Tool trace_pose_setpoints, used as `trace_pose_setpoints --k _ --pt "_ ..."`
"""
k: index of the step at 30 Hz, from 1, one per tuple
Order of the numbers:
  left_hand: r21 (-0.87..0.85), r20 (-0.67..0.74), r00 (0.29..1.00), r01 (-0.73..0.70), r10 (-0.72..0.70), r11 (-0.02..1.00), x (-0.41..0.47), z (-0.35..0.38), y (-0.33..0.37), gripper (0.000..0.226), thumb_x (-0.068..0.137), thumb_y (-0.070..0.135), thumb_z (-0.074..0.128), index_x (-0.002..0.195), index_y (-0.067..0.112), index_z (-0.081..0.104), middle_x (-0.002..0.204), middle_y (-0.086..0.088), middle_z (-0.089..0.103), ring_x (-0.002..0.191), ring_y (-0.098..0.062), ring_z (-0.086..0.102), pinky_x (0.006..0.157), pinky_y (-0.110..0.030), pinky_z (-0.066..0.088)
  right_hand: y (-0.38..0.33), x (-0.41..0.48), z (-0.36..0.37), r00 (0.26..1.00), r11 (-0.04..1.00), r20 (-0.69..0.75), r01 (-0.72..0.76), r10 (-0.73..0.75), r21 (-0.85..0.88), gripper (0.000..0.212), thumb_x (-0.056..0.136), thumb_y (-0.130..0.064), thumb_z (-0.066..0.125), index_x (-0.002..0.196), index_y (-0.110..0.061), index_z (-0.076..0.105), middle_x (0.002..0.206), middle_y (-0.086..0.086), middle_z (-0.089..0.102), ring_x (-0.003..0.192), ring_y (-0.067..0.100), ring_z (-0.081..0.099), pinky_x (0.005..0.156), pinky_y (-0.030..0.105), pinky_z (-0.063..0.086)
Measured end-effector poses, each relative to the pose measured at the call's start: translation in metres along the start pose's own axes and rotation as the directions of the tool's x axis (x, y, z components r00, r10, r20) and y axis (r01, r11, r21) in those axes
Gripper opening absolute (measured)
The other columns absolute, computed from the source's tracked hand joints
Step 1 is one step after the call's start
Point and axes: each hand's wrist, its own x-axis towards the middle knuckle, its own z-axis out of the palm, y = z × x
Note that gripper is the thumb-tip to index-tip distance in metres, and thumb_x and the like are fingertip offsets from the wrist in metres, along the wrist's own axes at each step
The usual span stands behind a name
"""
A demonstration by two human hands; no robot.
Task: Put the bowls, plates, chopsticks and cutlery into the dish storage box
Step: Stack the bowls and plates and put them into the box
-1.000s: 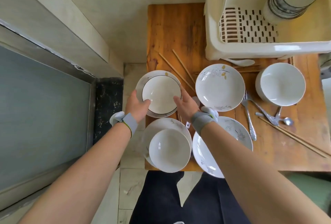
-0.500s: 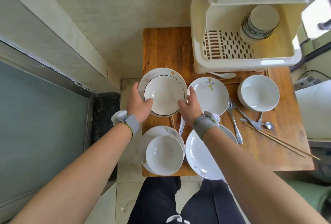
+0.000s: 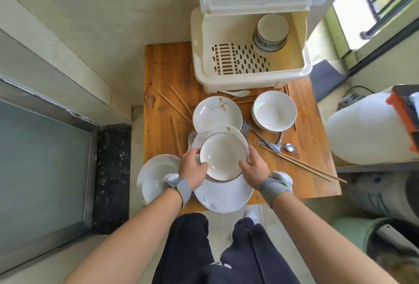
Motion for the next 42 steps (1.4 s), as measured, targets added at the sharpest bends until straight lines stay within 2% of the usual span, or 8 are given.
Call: trace_pose_setpoints --k 6,10,20,28,31,35,38,42 --pt "-0.017 0.035 0.984 0.176 -0.175 0.984 -0.023 0.042 -0.033 0.046 0.082 0.011 0.053 0.127 0.020 0.052 0.120 -0.005 0.060 0.110 -0.029 0.057 0.095 -0.041 0.049 0.050 -0.003 0.001 0.989 0.995 0.144 0.000 0.014 -0.097 0.054 0.095 -0.016 0.052 0.146 -0.018 0.034 0.126 0.006 0.061 0.106 0.028 0.060 0.093 0.037 0.052" --pt "0.024 -0.005 0.980 0.198 -0.198 0.980 -0.029 0.049 -0.041 0.044 0.083 0.013 0.052 0.127 0.021 0.053 0.118 -0.003 0.061 0.097 -0.023 0.057 0.078 -0.028 0.045 0.063 -0.002 0.007 0.984 0.993 0.175 0.045 -0.026 -0.109 0.056 0.095 -0.016 0.052 0.146 -0.021 0.032 0.121 0.005 0.062 0.096 0.022 0.059 0.083 0.032 0.051" --pt "0.149 -0.052 0.977 0.211 -0.205 0.966 -0.026 0.060 -0.042 0.042 0.085 0.009 0.052 0.127 0.015 0.052 0.119 -0.009 0.062 0.105 -0.029 0.057 0.080 -0.028 0.043 0.071 0.005 0.011 0.984 0.991 0.176 0.028 -0.004 -0.134 0.058 0.090 -0.020 0.057 0.144 -0.023 0.034 0.118 0.004 0.064 0.095 0.024 0.064 0.080 0.035 0.058" --pt "0.218 -0.113 0.973 0.224 -0.203 0.950 -0.022 0.063 -0.044 0.027 0.094 0.027 0.047 0.116 0.018 0.059 0.114 -0.012 0.063 0.101 -0.033 0.056 0.087 -0.036 0.048 0.068 0.009 0.011 0.996 0.892 0.066 0.084 -0.061 -0.444 0.016 0.095 -0.026 0.042 0.098 -0.015 0.053 0.083 0.009 0.061 0.070 0.028 0.054 0.064 0.034 0.050" --pt "0.243 -0.160 0.957 0.274 -0.240 0.930 -0.021 0.067 -0.045 0.031 0.097 0.036 0.043 0.115 0.021 0.062 0.121 -0.015 0.053 0.104 -0.033 0.053 0.096 -0.037 0.043 0.067 0.007 0.008 0.996 0.920 0.049 0.086 -0.072 -0.382 0.023 0.097 -0.025 0.043 0.100 -0.013 0.062 0.094 0.013 0.063 0.080 0.034 0.056 0.067 0.032 0.045" --pt "0.196 -0.175 0.974 0.176 -0.142 0.965 -0.018 0.069 -0.028 0.035 0.094 0.048 0.047 0.117 0.026 0.063 0.132 -0.011 0.049 0.122 -0.030 0.042 0.107 -0.041 0.035 0.071 0.009 -0.015 0.998 0.975 0.016 0.062 -0.060 -0.212 0.022 0.096 -0.023 0.044 0.081 -0.014 0.057 0.078 0.011 0.062 0.074 0.035 0.056 0.063 0.035 0.047" --pt "0.057 -0.127 0.991 0.050 -0.042 0.997 -0.008 0.066 -0.003 0.047 0.086 0.058 0.055 0.123 0.029 0.058 0.134 -0.001 0.047 0.125 -0.023 0.044 0.108 -0.042 0.038 0.081 0.011 -0.031 0.999 0.996 -0.049 -0.014 0.010 -0.084 0.023 0.095 -0.023 0.044 0.077 -0.012 0.054 0.072 0.011 0.060 0.066 0.034 0.058 0.056 0.035 0.048" --pt "-0.169 -0.166 0.983 0.049 -0.078 0.984 0.025 0.074 0.028 0.053 0.085 0.051 0.059 0.127 0.019 0.051 0.131 -0.003 0.050 0.113 -0.023 0.055 0.099 -0.041 0.047 0.096 0.014 -0.047 0.981 0.996 -0.173 -0.080 0.083 0.027 0.024 0.097 -0.022 0.044 0.086 -0.007 0.058 0.076 0.013 0.063 0.076 0.036 0.062 0.068 0.040 0.051"
